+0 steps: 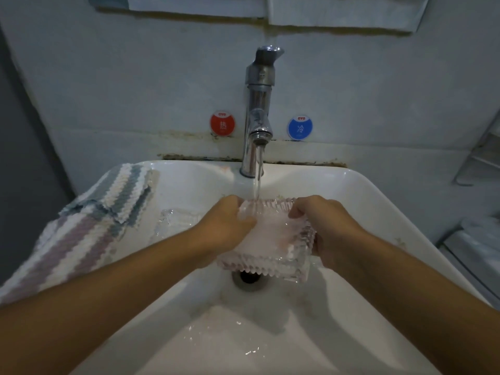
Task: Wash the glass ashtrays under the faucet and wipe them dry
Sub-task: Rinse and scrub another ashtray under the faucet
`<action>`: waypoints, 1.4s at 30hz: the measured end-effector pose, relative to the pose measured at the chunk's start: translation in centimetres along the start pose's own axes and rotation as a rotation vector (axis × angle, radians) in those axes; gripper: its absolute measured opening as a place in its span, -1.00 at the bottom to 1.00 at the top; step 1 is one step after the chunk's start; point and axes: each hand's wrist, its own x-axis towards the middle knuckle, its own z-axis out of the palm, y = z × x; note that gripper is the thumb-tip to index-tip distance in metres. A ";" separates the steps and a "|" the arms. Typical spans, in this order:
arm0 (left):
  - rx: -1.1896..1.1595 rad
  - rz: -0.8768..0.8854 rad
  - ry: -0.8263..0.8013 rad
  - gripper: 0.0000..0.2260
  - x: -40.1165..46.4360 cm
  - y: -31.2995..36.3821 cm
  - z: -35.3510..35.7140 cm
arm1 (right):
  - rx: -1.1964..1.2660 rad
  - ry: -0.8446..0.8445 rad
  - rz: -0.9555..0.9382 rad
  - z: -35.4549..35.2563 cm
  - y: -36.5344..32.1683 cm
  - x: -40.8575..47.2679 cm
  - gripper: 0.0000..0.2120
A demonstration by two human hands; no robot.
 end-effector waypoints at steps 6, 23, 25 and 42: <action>-0.027 -0.105 -0.060 -0.61 -0.1 0.2 -0.1 | -0.042 0.003 -0.033 0.1 -0.1 -0.4 -0.77; -0.034 -0.115 0.023 -0.59 -0.8 1.0 0.5 | -0.022 0.016 -0.045 -0.2 -0.6 -0.9 -0.85; -0.071 -0.129 -0.022 -0.66 -0.6 0.9 0.4 | -0.021 0.017 -0.052 -0.3 -0.6 -1.0 -0.88; -0.219 -0.195 -0.163 -0.81 -0.6 1.4 -1.6 | 0.012 -0.010 -0.029 -0.4 -0.1 1.1 -0.71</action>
